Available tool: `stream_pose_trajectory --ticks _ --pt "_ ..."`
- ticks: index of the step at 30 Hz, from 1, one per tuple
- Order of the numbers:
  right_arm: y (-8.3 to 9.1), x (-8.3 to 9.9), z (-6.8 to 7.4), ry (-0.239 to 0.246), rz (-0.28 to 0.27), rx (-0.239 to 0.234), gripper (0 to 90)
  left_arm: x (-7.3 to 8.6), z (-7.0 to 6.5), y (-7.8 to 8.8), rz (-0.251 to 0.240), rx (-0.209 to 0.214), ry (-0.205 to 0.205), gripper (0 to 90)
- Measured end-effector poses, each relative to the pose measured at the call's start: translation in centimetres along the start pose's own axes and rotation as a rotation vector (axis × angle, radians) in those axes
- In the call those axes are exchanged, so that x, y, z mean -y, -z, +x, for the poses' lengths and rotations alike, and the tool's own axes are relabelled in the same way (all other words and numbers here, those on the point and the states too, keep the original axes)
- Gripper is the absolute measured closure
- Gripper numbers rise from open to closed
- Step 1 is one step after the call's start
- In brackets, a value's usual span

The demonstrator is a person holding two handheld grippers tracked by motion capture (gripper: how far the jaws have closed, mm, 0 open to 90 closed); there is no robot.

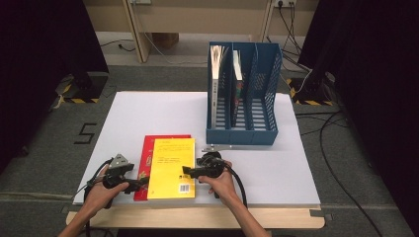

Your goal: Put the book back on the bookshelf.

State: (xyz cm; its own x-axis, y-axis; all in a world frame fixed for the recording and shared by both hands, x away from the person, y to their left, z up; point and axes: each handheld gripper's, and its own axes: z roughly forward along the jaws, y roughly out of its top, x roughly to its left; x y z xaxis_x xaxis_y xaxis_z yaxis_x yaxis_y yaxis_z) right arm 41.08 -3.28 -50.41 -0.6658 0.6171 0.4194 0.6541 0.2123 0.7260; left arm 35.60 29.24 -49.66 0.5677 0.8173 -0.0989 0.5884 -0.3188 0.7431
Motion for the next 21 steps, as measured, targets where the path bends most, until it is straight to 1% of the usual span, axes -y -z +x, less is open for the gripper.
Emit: stream_pose_trajectory --ticks 1,4,5,6,8,9,10,11,12,13,14,15,16,18,21 --pt "-0.13 0.0 0.06 -0.009 -0.003 -0.007 25.5 0.01 0.0 0.0 0.0 0.0 0.001 13.7" --pt "-0.26 -0.07 0.25 -0.039 -0.005 -0.002 24.0 -0.03 0.02 -0.07 0.003 -0.003 0.005 12.6" --pt "-0.27 -0.07 0.18 -0.055 -0.011 -0.006 24.0 -0.05 0.02 -0.14 0.005 -0.013 0.006 11.3" --pt "-0.28 -0.03 0.07 -0.101 -0.027 -0.019 24.3 -0.07 0.01 -0.19 0.007 -0.02 0.004 8.5" --pt "-0.31 0.09 -0.08 -0.161 -0.053 -0.035 25.4 -0.21 -0.07 -0.29 0.013 -0.023 -0.002 7.3" --pt "-0.37 0.14 -0.03 -0.169 -0.06 -0.033 25.3 -0.3 -0.15 -0.34 0.013 -0.033 -0.009 6.5" --pt "-0.42 0.23 0.17 -0.18 -0.066 -0.026 25.3 -0.36 -0.21 -0.4 0.017 -0.031 -0.014 5.4" --pt "-0.54 0.36 0.44 -0.174 -0.076 -0.013 25.3 -0.37 -0.22 -0.44 0.02 -0.025 -0.015 4.6" --pt "-0.59 0.42 0.65 -0.178 -0.077 -0.01 25.3 -0.35 -0.23 -0.48 0.022 -0.018 -0.012 4.2" --pt "-0.6 0.42 0.7 -0.185 -0.076 -0.014 25.4 -0.32 -0.2 -0.48 0.021 -0.013 -0.011 4.3" --pt "-0.59 0.42 0.62 -0.2 -0.077 -0.027 27.5 -0.32 -0.17 -0.5 0.021 -0.009 -0.009 4.2" --pt "-0.52 0.45 0.39 -0.203 -0.08 -0.032 29.7 -0.32 -0.13 -0.5 0.022 -0.006 -0.009 4.3" --pt "-0.44 0.47 0.34 -0.225 -0.077 -0.039 30.5 -0.31 -0.07 -0.53 0.024 -0.001 -0.004 4.2" --pt "-0.33 0.59 -0.02 -0.272 -0.087 -0.071 31.6 -0.28 0.05 -0.58 0.024 0.005 0.003 3.5" --pt "-0.27 0.75 -0.2 -0.294 -0.097 -0.085 31.6 -0.27 0.17 -0.65 0.027 0.012 0.012 2.8"
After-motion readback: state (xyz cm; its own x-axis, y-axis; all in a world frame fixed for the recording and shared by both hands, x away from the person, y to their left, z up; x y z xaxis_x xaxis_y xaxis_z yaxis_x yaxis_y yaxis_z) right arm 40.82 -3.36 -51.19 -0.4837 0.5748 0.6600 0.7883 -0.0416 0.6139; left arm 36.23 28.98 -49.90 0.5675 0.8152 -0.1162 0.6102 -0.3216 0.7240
